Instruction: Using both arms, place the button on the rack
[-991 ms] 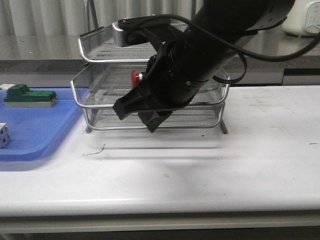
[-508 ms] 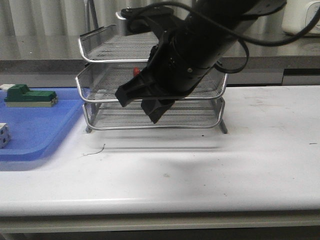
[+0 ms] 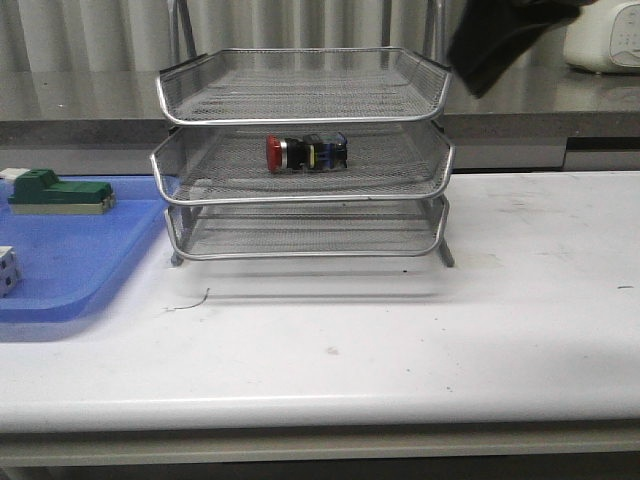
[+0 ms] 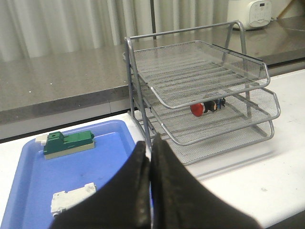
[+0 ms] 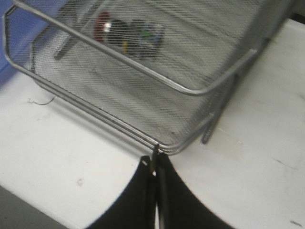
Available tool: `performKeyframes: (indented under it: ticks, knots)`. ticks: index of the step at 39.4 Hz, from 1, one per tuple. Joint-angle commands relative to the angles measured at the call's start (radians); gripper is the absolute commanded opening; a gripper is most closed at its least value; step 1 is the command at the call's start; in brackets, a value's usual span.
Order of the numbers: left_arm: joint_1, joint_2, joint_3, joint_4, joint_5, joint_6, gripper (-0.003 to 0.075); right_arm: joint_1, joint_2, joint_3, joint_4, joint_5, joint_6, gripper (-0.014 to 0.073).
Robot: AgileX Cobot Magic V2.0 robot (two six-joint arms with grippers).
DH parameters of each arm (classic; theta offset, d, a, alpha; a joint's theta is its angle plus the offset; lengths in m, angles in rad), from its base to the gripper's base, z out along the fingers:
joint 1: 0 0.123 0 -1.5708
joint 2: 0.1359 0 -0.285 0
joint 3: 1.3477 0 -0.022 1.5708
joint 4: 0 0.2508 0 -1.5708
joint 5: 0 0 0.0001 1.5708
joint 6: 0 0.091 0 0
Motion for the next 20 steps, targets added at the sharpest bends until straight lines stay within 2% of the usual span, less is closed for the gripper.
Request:
performKeyframes:
  ticks: [1,12,20]
  knots:
    - [0.003,0.011,-0.025,-0.013,-0.083,-0.010,-0.0019,-0.050,-0.134,0.059,0.005,-0.089,0.023,-0.0109]
    - [0.003,0.011,-0.025,-0.013,-0.083,-0.010,-0.0019,-0.072,-0.480,0.386,0.005,-0.216,0.023,-0.0109]
    - [0.003,0.011,-0.025,-0.013,-0.083,-0.010,-0.0019,-0.072,-0.741,0.573,0.005,-0.236,0.023,-0.0109]
